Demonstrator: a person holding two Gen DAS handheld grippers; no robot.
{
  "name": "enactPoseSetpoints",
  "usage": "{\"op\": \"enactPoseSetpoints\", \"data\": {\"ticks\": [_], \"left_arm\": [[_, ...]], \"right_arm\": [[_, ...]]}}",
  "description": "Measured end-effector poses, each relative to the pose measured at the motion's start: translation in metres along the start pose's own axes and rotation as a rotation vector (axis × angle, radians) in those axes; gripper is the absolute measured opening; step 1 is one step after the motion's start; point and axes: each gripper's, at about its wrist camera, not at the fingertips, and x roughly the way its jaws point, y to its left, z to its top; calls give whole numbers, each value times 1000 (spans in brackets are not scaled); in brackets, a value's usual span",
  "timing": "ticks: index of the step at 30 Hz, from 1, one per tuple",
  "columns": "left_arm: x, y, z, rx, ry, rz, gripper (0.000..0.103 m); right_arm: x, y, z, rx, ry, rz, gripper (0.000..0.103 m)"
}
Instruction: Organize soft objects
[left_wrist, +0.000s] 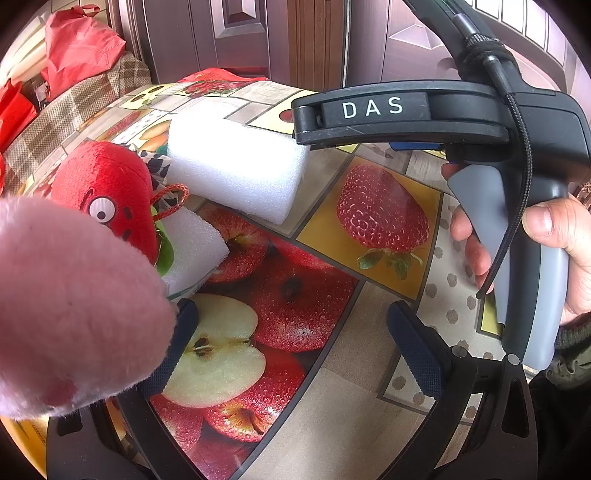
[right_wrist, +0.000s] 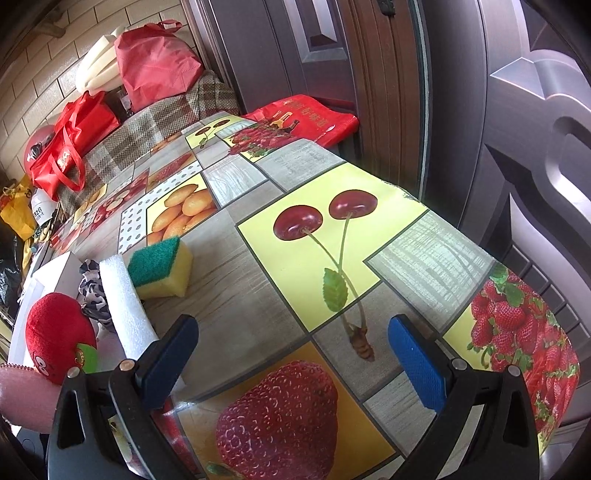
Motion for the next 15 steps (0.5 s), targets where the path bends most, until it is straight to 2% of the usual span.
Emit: {"op": "enactPoseSetpoints", "data": {"ticks": [15], "left_arm": [[0, 0, 0, -1, 0, -1, 102]], "right_arm": [[0, 0, 0, 6, -2, -4, 103]]}}
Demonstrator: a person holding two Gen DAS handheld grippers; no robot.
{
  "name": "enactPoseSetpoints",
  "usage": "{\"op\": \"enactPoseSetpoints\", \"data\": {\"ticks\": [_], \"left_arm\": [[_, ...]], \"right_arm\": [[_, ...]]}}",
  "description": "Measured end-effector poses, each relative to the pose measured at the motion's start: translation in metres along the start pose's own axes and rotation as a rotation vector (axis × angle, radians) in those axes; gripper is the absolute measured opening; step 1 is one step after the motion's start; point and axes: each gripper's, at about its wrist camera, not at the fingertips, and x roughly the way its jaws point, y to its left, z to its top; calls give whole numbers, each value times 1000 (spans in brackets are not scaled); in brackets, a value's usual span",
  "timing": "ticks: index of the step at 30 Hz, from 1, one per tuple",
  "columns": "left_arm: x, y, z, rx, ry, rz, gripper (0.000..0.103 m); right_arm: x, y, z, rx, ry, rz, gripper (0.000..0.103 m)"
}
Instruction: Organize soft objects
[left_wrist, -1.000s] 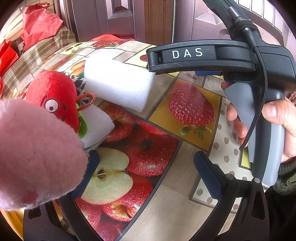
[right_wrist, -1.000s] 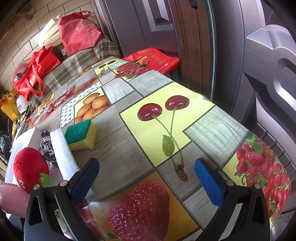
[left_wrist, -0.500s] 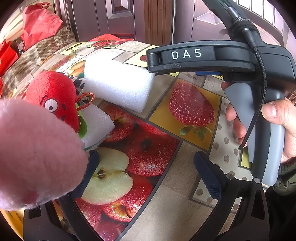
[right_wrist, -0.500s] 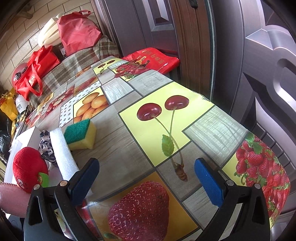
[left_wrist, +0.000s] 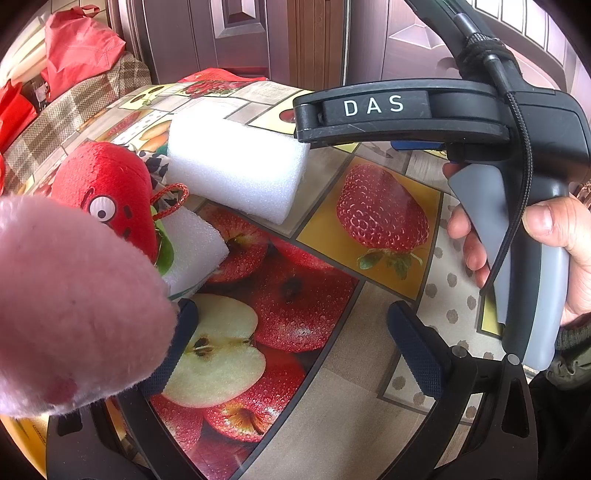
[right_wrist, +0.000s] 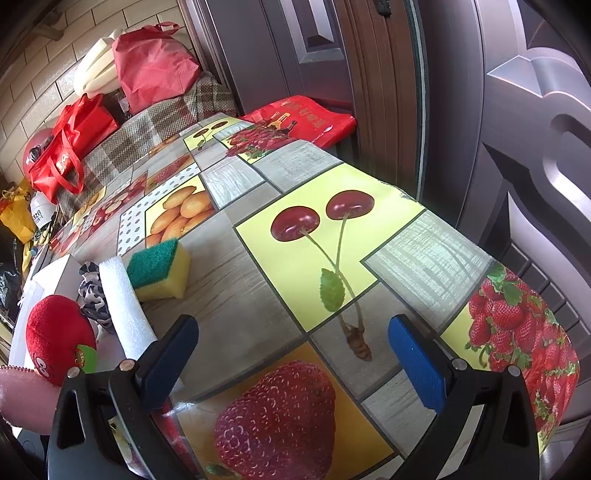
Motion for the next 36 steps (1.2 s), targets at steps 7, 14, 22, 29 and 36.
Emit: {"op": "enactPoseSetpoints", "data": {"ticks": [7, 14, 22, 29, 36], "left_arm": [[0, -1, 0, 2, -2, 2, 102], [-10, -7, -1, 30, -41, -17, 102], [-79, -9, -1, -15, -330, -56, 102], [-142, -1, 1, -77, -505, -101, 102], [-160, 19, -8, -162, -519, -72, 102]], "right_arm": [[0, 0, 0, 1, 0, 1, 103], [-1, -1, 0, 7, -3, 7, 103], [-3, -3, 1, 26, -10, 7, 103], [-4, -5, 0, 24, -11, 6, 103], [-4, -5, 0, 24, -10, 6, 103]]}}
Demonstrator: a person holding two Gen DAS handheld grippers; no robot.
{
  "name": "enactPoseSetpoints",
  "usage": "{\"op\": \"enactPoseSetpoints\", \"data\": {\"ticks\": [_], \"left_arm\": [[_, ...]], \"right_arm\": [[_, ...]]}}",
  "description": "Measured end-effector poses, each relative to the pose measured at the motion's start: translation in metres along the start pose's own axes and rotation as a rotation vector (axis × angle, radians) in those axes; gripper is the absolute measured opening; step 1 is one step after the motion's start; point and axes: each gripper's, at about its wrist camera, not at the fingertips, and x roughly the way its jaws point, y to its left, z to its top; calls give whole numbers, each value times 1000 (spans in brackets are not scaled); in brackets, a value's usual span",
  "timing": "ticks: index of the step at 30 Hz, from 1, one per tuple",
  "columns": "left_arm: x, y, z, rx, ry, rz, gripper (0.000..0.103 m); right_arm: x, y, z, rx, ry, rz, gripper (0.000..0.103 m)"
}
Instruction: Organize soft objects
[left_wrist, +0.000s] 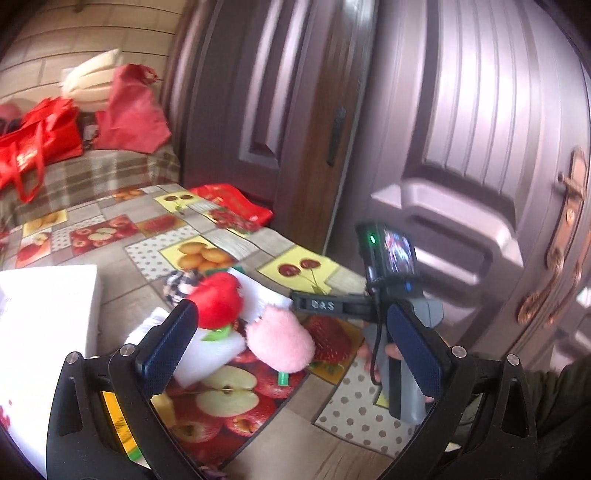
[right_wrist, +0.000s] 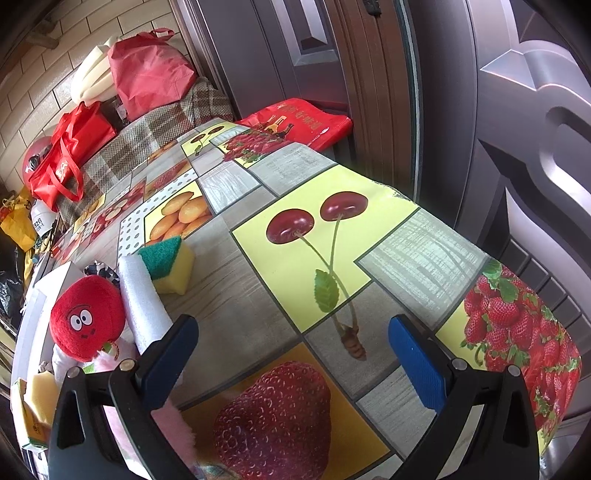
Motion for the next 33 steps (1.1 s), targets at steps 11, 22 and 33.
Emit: {"op": "enactPoseSetpoints", "data": {"ticks": [11, 22, 33], "left_arm": [[-55, 74, -14, -210, -79, 180, 103], [-118, 134, -50, -306, -121, 306, 103], [-45, 95, -57, -162, 146, 277, 103]], "right_arm": [[0, 0, 0, 1, -1, 1, 103], [0, 1, -2, -3, 0, -2, 103], [1, 0, -4, 3, -2, 8, 103]]}}
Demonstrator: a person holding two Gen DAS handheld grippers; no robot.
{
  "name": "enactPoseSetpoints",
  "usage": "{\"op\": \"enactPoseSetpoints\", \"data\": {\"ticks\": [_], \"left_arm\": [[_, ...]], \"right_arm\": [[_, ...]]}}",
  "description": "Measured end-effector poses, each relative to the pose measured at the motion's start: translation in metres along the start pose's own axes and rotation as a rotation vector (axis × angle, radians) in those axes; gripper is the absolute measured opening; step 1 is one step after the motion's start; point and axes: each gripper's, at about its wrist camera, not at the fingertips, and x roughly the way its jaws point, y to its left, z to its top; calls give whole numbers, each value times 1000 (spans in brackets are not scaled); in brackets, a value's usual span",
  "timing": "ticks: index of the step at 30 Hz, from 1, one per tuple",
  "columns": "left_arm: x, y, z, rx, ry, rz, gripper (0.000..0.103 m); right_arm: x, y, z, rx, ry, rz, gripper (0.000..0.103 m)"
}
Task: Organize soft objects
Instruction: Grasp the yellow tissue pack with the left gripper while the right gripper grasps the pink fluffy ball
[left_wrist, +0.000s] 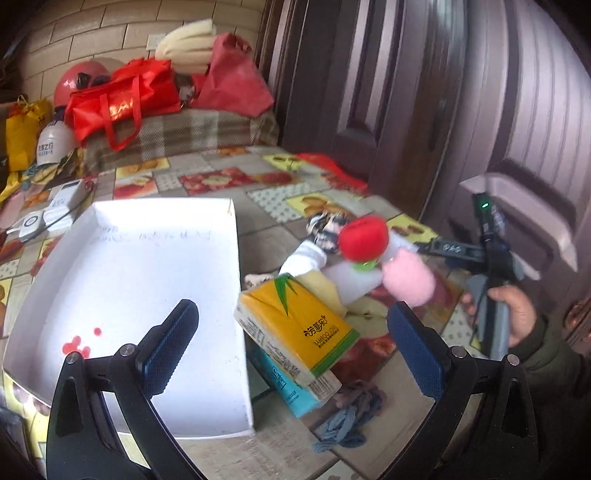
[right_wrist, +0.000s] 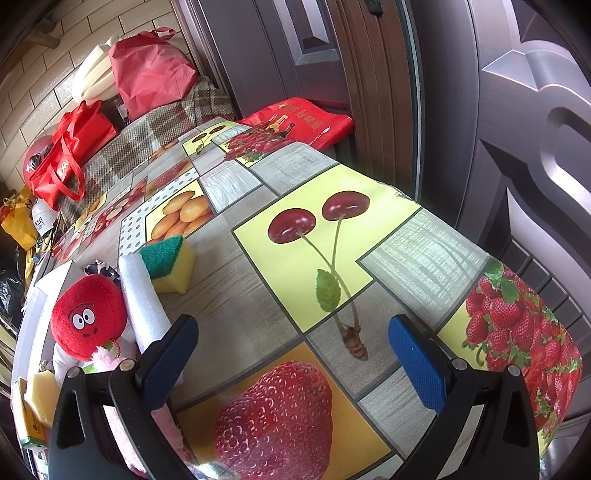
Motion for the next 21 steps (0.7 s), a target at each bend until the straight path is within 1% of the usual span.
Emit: {"op": "enactPoseSetpoints", "data": {"ticks": [2, 3, 5, 7, 9, 11, 12, 13, 14, 15, 17, 18, 19, 20, 21], "left_arm": [[12, -2, 1, -39, 34, 36, 103], [17, -3, 0, -53, 52, 41, 103], [25, -5, -1, -53, 75, 48, 103], [32, -5, -3, -45, 100, 77, 103], [40, -5, -3, -51, 121, 88, 103], [43, -5, -5, -62, 117, 83, 102], [41, -5, -5, -61, 100, 67, 96], [39, -6, -5, -57, 87, 44, 88], [37, -6, -5, -53, 82, 26, 63], [35, -4, -4, -59, 83, 13, 60], [29, 0, -5, -70, 56, 4, 58], [26, 2, -4, -73, 46, 4, 57], [22, 3, -4, -76, 32, 6, 57], [18, 5, -3, -78, 17, 8, 57], [14, 4, -2, -78, 5, 8, 57]], "right_arm": [[-1, -1, 1, 3, -1, 4, 103], [-1, -1, 1, 6, -1, 9, 103], [0, -2, 1, 11, 4, 14, 103], [0, -2, 1, 8, 4, 17, 103], [0, -1, 2, 4, 6, 18, 103], [0, -1, 2, 4, 5, 18, 103], [-1, -1, 2, 5, 0, 21, 103], [-4, -2, 1, 9, -14, 28, 103], [-8, -3, 1, 14, -32, 39, 103], [-16, -5, 0, 21, -75, 71, 103], [-34, -8, -5, 18, -165, 134, 103], [-47, -7, -9, 1, -230, 180, 103], [-56, -3, -12, -43, -253, 212, 103], [-59, 2, -13, -92, -248, 229, 103], [-61, 11, -16, -164, -225, 245, 103]]}}
